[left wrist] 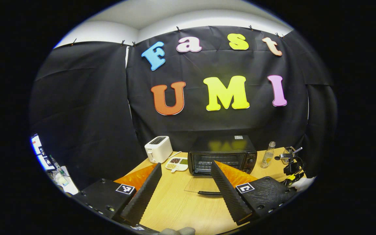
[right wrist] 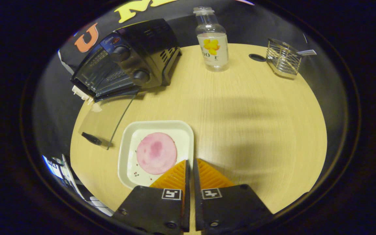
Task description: Open the electric oven with the left hand, put the food in, and close the electric oven.
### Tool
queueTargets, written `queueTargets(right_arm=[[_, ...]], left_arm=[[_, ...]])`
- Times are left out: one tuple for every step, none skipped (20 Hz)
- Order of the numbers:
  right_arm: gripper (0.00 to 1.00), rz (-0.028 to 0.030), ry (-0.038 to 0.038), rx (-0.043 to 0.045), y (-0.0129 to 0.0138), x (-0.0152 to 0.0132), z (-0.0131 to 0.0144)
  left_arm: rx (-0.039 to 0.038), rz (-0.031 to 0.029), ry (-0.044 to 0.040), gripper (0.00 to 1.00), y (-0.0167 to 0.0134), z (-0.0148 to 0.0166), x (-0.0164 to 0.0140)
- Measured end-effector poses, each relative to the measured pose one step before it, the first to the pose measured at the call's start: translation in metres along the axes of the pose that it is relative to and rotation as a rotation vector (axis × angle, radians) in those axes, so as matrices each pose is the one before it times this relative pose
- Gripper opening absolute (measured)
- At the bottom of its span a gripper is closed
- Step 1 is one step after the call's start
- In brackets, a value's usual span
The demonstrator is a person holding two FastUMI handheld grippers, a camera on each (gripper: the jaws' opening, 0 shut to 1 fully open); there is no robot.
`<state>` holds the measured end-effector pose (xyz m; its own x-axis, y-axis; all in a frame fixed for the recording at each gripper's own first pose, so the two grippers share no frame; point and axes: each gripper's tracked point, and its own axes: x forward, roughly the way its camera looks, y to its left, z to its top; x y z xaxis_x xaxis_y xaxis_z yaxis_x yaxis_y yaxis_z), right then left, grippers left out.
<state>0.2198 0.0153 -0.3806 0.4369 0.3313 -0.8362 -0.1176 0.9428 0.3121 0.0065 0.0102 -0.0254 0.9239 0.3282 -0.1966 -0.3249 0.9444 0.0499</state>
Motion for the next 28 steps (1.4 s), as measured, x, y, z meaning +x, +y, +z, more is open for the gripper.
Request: queueTargets(right_arm=[[0.03, 0.01577, 0.01905, -0.00830, -0.00032, 0.00064, -0.00001], [0.02, 0.02244, 0.00138, 0.02045, -0.00021, 0.00037, 0.00068], [0.02, 0.03137, -0.00019, 0.02472, 0.00210, 0.00032, 0.00166], [0.01, 0.03444, 0.00746, 0.01742, -0.00184, -0.00051, -0.00126], [0.04, 0.03688, 0.00843, 0.02721, 0.00034, 0.00015, 0.00044], [0.01, 0.04303, 0.01331, 0.03295, 0.00199, 0.00075, -0.00020], [0.01, 0.04335, 0.01188, 0.03941, 0.00085, -0.00098, 0.00006], [0.04, 0.04179, 0.00934, 0.03951, 0.00035, 0.00021, -0.00037], [0.01, 0.04003, 0.00743, 0.03612, 0.00013, -0.00093, -0.00096], [0.04, 0.03440, 0.00290, 0.02781, -0.00009, -0.00258, -0.00250], [0.01, 0.02933, -0.01007, 0.01772, -0.00005, -0.00229, -0.00032], [0.01, 0.02238, -0.01347, 0.01526, 0.00122, -0.00001, 0.00020], [0.04, 0.01414, -0.01590, 0.01531, 0.00032, -0.00112, 0.00127], [0.04, 0.01363, -0.01408, 0.01715, 0.00045, -0.00401, -0.00056], [0.04, 0.01066, -0.01600, 0.01922, 0.00000, -0.00470, 0.00112], [0.04, 0.00733, -0.01607, 0.01723, 0.00021, -0.00477, 0.00156], [0.04, -0.00114, -0.02048, 0.01989, -0.00159, -0.00438, 0.00284], [0.04, 0.00356, -0.02278, 0.02317, 0.00190, -0.00537, 0.00309], [0.04, 0.00653, -0.01926, 0.01490, 0.00279, -0.00510, 0.00265], [0.04, 0.00252, -0.02023, 0.00939, 0.00289, -0.00669, 0.00142], [0.00, 0.00345, -0.01908, -0.00203, 0.00487, -0.00590, 0.00152], [0.04, -0.00195, -0.02312, -0.00375, 0.00818, -0.00401, 0.00151], [0.00, 0.00360, -0.01985, 0.00032, 0.00685, -0.00267, 0.00065], [0.04, 0.00846, -0.01951, 0.00517, 0.01215, -0.00387, -0.00201], [0.04, 0.00970, -0.01833, 0.01397, 0.01284, -0.00143, -0.00169], [0.04, 0.01299, -0.01636, 0.01807, 0.01420, 0.00044, -0.00533], [0.04, 0.01114, -0.01654, 0.02455, 0.01343, 0.00171, -0.00517], [0.04, 0.01245, -0.01541, 0.02666, 0.01419, 0.00377, -0.00805]], left_arm=[[-0.00144, 0.00053, 0.00382, 0.97, -0.00140, -0.00298, 0.00012], [-0.00033, 0.00647, 0.00460, 0.96, -0.00200, -0.00043, 0.00003], [-0.00353, 0.00533, 0.00209, 0.97, -0.00022, 0.00059, 0.00027], [-0.00672, 0.00337, 0.00280, 0.96, -0.00154, -0.00111, 0.00042], [-0.00914, 0.00353, 0.00137, 0.96, -0.00155, -0.00026, 0.00082], [-0.00837, 0.00058, 0.00153, 0.96, -0.00327, 0.00056, -0.00053], [-0.00885, -0.00225, 0.00302, 0.96, -0.00278, -0.00001, 0.00016], [-0.00584, -0.00502, 0.00196, 0.96, -0.00279, 0.00086, -0.00049], [0.00103, -0.00315, 0.00029, 0.96, -0.00215, 0.00110, -0.00113], [0.00381, -0.00240, -0.00232, 0.97, -0.00029, 0.00080, -0.00052], [0.00491, -0.00031, -0.00272, 0.97, -0.00026, 0.00423, -0.00166], [0.00311, 0.00032, -0.00081, 0.97, 0.00009, 0.00002, -0.00041], [0.00063, -0.00175, 0.00067, 0.97, -0.00050, 0.00064, -0.00028], [-0.00172, -0.00288, 0.00345, 0.96, -0.00050, -0.00224, -0.00114], [-0.00147, -0.00567, 0.00290, 0.96, -0.00066, -0.00067, 0.00033], [-0.00106, -0.00713, 0.00126, 0.97, -0.00097, -0.00091, 0.00119], [-0.00101, -0.00651, 0.00072, 0.97, -0.00044, 0.00033, 0.00074], [-0.00110, -0.00685, -0.00176, 0.96, 0.00065, -0.00029, 0.00183], [-0.00114, -0.00907, -0.00074, 0.97, 0.00015, 0.00051, 0.00233], [-0.00208, -0.01010, -0.00184, 0.96, -0.00069, -0.00289, 0.00336], [-0.00335, -0.01506, -0.00030, 0.97, -0.00129, -0.00052, 0.00284], [-0.00458, -0.01979, -0.00369, 0.96, 0.00007, 0.00064, 0.00127], [-0.00174, -0.01616, -0.00184, 0.97, -0.00011, 0.00070, 0.00195], [0.00269, -0.01657, -0.00598, 0.97, 0.00138, -0.00048, 0.00368], [0.00358, -0.01774, -0.00281, 0.97, 0.00240, 0.00165, 0.00260], [0.00414, -0.01924, -0.00250, 0.97, 0.00354, 0.00077, 0.00264], [0.00810, -0.01859, -0.00117, 0.97, 0.00469, 0.00064, 0.00146], [0.00840, -0.01498, -0.00212, 0.97, 0.00574, 0.00066, -0.00015]])
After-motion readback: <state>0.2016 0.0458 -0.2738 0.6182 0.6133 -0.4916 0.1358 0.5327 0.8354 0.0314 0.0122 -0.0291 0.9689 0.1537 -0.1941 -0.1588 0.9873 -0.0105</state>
